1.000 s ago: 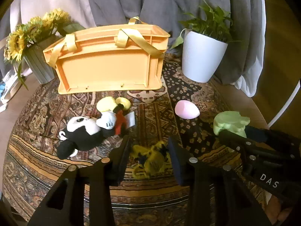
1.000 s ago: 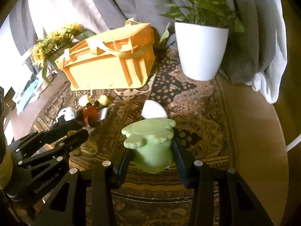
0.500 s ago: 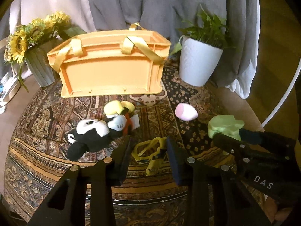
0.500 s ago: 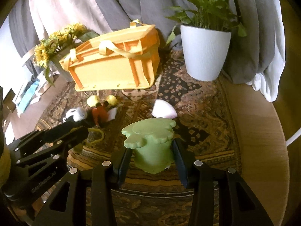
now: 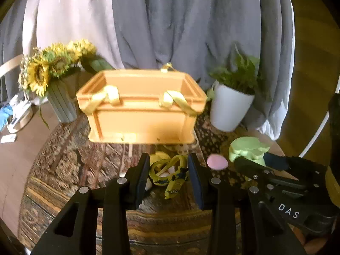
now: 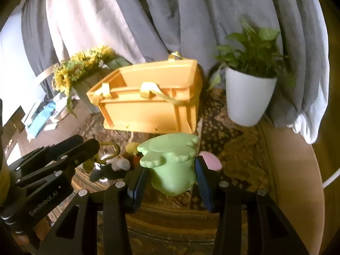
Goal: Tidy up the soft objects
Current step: 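Carry the yellow band and green plush up over the orange crate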
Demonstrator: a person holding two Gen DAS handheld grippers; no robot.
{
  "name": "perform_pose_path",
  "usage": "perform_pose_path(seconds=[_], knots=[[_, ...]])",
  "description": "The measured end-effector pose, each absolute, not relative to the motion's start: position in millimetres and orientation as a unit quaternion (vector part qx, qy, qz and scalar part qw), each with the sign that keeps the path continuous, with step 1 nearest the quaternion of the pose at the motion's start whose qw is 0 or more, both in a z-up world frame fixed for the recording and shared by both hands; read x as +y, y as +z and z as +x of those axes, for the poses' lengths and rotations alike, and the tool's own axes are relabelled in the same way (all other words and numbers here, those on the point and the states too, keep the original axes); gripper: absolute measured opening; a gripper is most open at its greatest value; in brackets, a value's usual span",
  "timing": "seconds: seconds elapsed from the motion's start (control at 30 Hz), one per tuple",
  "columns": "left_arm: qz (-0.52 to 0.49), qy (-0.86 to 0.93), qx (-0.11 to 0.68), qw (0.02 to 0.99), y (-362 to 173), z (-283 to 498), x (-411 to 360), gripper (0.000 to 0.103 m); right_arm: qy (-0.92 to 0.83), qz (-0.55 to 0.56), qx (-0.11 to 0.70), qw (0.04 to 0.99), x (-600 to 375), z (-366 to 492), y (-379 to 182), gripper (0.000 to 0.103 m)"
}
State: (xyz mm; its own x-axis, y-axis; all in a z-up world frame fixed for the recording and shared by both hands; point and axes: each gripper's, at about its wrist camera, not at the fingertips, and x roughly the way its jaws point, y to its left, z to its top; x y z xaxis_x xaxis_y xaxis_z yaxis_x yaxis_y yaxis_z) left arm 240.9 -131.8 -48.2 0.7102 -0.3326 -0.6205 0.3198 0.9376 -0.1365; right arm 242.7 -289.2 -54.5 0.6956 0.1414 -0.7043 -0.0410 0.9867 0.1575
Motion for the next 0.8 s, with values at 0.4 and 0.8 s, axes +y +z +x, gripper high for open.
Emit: perform_pose_path(seconds=[0.4, 0.8], knots=[[-0.012, -0.177, 0.289, 0.941, -12, 270, -99, 0.037, 0.046, 0.064, 0.344, 0.936, -260, 274, -22, 0.045], [-0.002, -0.183, 0.243, 0.953, 22, 309, -76, 0.037, 0.038, 0.070, 0.304, 0.949, -239, 315, 5, 0.045]])
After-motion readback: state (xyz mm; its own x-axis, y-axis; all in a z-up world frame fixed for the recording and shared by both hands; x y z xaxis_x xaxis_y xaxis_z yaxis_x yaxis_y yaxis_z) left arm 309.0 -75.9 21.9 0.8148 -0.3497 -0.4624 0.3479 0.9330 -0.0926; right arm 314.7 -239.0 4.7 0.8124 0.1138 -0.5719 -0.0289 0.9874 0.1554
